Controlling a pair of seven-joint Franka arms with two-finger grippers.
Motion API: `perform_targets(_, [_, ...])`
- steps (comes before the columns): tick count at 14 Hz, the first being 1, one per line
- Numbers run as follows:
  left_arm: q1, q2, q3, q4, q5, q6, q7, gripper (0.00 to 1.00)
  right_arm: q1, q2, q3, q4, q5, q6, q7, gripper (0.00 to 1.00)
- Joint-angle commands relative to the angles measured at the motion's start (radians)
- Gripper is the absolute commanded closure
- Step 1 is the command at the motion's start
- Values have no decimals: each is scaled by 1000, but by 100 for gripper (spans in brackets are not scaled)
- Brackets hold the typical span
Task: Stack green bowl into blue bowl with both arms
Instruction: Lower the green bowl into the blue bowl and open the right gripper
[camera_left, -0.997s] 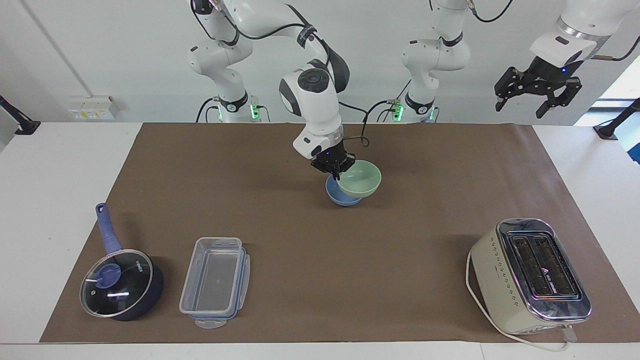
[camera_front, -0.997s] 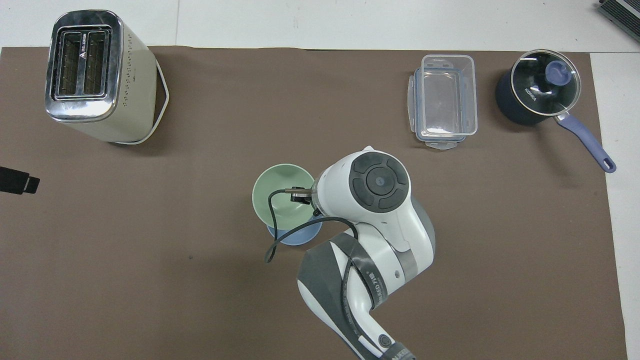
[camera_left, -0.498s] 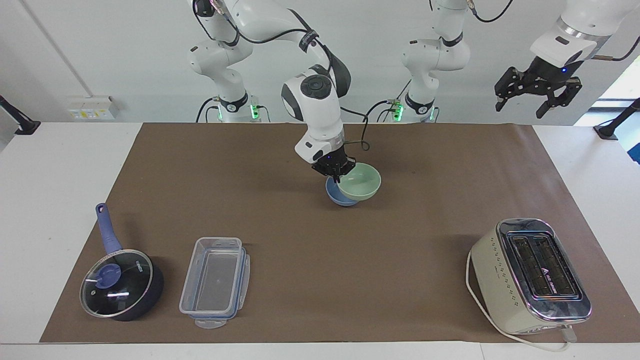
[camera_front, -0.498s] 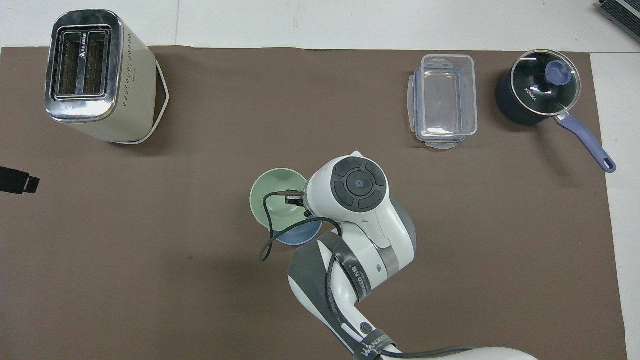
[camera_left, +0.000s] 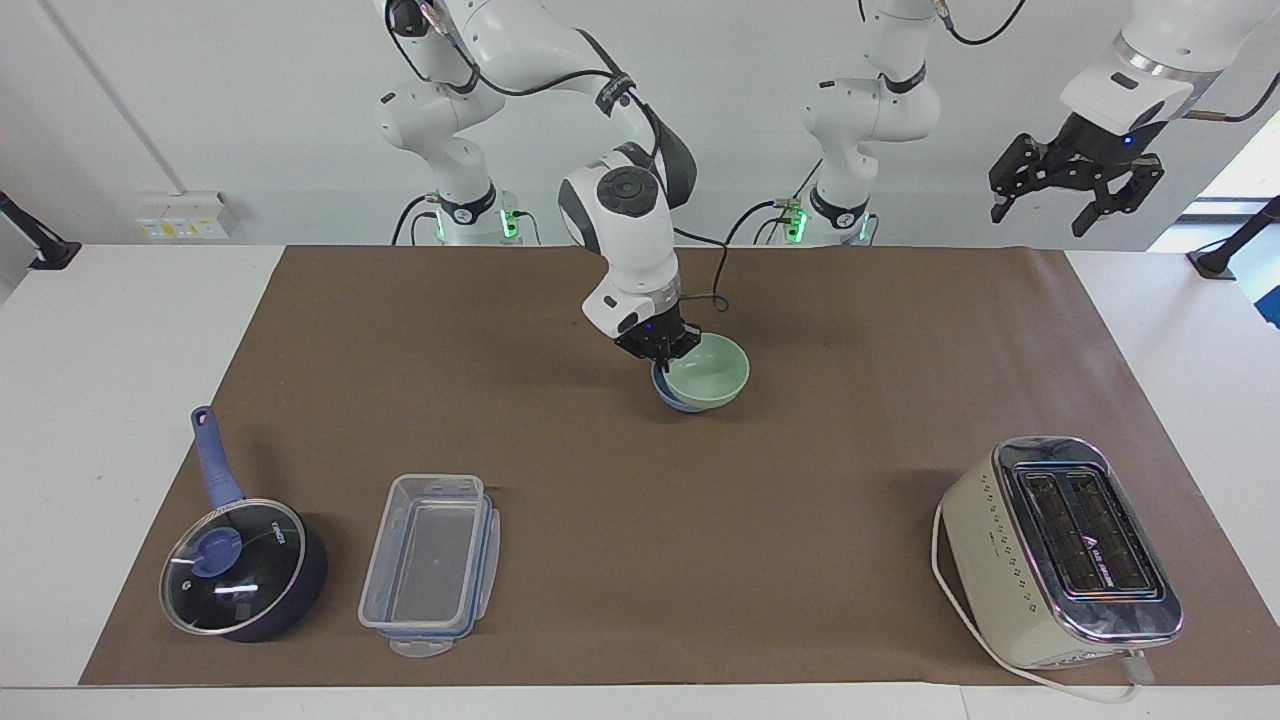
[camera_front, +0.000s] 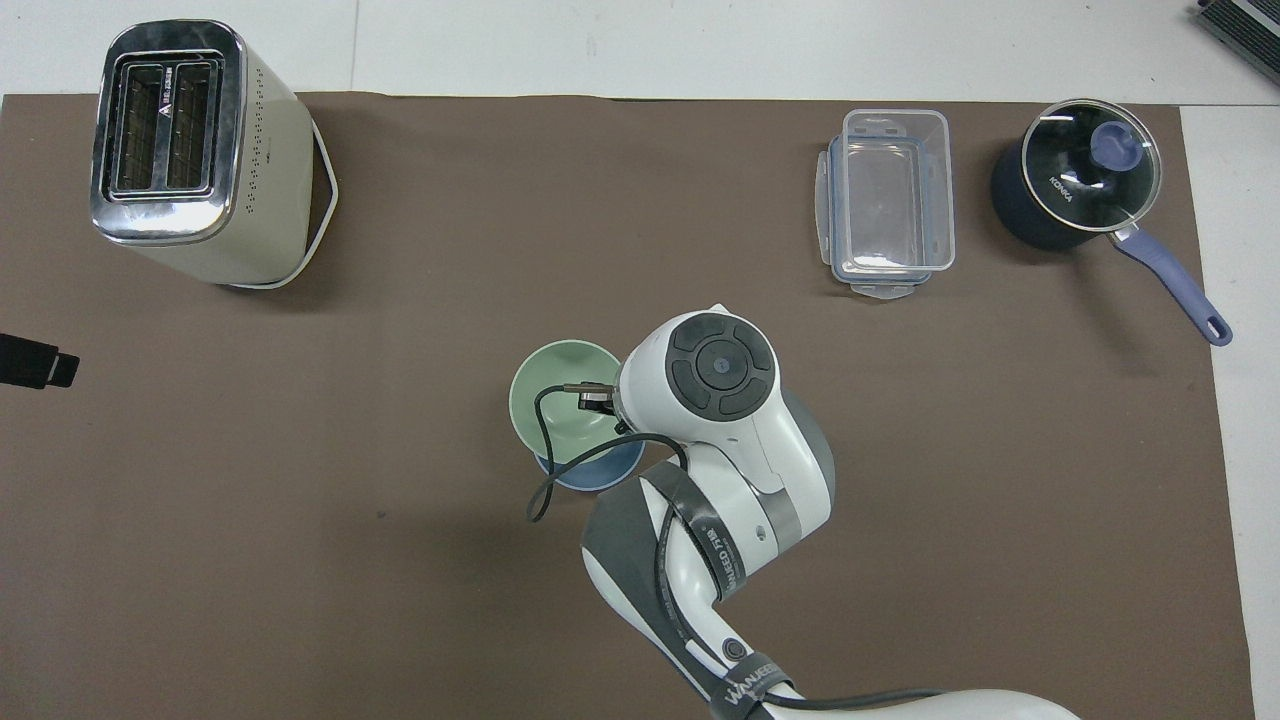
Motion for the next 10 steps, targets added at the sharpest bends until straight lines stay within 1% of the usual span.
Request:
perform_targets(1, [15,-20,-12,-18,8,-6,5,0,-12,-28,6,-29,-13,1,-20,100])
perform_targets(10, [15,-20,-12,-17,8,-6,5,0,-15,-33,6,-45,-10,-5,-23,100])
